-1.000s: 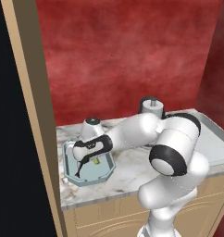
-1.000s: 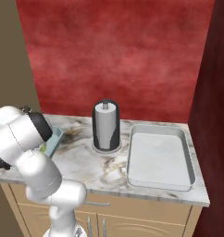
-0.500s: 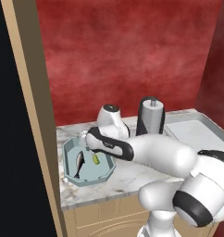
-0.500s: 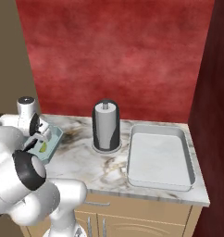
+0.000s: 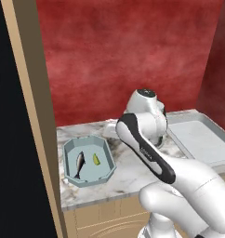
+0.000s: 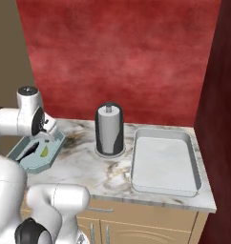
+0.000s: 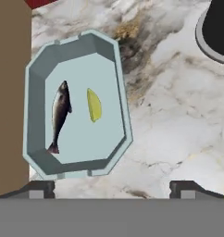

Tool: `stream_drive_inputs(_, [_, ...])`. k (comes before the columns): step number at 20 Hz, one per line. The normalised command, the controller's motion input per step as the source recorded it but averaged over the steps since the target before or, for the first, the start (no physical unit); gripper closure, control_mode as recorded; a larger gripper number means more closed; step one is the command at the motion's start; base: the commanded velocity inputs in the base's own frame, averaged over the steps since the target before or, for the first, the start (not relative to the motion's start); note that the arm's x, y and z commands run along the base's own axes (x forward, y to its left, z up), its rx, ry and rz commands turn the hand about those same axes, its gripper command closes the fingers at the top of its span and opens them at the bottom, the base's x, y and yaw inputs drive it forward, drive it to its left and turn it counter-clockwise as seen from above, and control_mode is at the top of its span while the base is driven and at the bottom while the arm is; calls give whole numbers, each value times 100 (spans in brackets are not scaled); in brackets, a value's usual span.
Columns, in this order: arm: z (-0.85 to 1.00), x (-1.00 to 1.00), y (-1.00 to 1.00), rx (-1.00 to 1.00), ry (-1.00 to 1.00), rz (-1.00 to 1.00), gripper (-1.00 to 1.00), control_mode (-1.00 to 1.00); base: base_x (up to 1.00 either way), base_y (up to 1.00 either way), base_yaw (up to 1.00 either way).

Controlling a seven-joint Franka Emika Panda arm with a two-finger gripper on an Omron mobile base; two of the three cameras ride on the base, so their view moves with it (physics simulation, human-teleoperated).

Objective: Place one lemon wedge and one fish in each tupperware on the nearby counter, to pack two identical lunches.

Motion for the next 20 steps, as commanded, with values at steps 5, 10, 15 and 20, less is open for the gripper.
stream_drive_inputs(5, [100, -76, -98, -5, -3, 0, -100, -100, 0, 0, 0])
stream_drive_inputs(10, [86, -98, -96, -9, -4, 1, -100, -100, 0, 0, 0])
stream_drive_inputs(15, [63, -100, -75, -16, -1, 2, -100, -100, 0, 0, 0])
stream_drive_inputs(20, [24, -100, -35, -22, 0, 0, -100, -100, 0, 0, 0])
